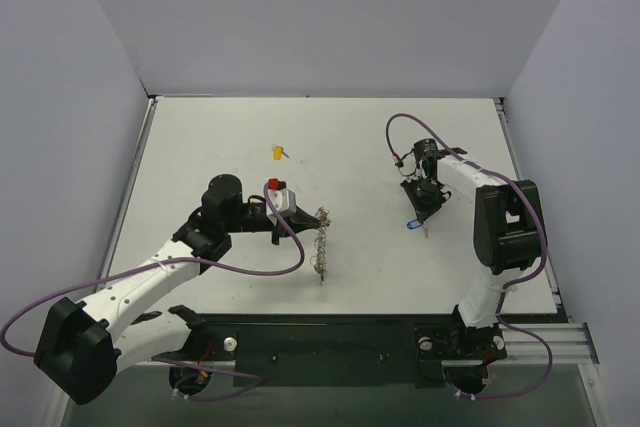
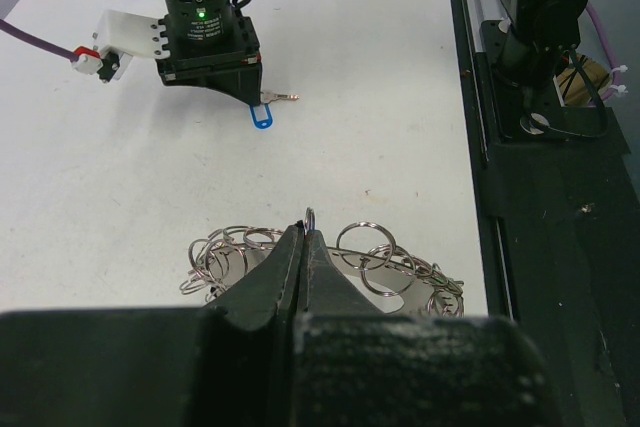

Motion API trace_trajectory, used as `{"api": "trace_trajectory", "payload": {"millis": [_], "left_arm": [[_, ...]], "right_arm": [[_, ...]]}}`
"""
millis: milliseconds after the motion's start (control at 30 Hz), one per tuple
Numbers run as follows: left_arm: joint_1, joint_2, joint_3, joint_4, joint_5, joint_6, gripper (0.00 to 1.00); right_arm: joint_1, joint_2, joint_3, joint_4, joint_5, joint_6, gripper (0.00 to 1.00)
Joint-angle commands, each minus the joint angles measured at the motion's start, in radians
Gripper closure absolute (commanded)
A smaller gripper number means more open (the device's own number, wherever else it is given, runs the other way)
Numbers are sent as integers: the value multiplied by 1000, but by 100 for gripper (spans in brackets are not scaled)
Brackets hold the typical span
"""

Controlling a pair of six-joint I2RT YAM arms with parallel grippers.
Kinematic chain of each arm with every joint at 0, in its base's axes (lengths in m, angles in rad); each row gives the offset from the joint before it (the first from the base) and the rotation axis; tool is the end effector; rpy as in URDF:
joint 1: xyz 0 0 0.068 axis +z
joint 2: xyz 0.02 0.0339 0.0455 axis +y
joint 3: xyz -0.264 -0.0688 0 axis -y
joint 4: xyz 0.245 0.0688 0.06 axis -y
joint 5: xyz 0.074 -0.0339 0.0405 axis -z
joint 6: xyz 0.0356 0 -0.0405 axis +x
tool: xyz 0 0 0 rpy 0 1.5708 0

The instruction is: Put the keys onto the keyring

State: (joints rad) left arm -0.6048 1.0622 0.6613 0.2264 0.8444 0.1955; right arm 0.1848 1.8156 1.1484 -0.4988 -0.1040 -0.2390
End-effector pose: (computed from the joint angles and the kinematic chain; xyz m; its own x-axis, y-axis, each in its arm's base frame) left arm 0.1795 -0.1564 0.2868 0.0509 0.1217 -0.9913 0.9923 0.1061 0.0640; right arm 0.3499 0.0692 0.1646 -0.8251 -0.3938 -0.4052 -0.4305 0.9026 -0.0005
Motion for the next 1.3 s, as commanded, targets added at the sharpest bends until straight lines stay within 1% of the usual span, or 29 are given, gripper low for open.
{"api": "trace_trajectory", "payload": {"millis": [0,133,433,1267], "left_arm": [[5,-30,63,34,13,13,100],[5,-28,63,33,15,13,100],[5,-28,63,34,15,15,100],[5,-30,64,31,16,16,100]], "right_arm": [[5,-12,39,-66,23,-13,88],[5,-15,37,-67,24,-16,86],[7,-15,40,-75,23,-19,91],[12,4,43,-72,21,-22,92]]}}
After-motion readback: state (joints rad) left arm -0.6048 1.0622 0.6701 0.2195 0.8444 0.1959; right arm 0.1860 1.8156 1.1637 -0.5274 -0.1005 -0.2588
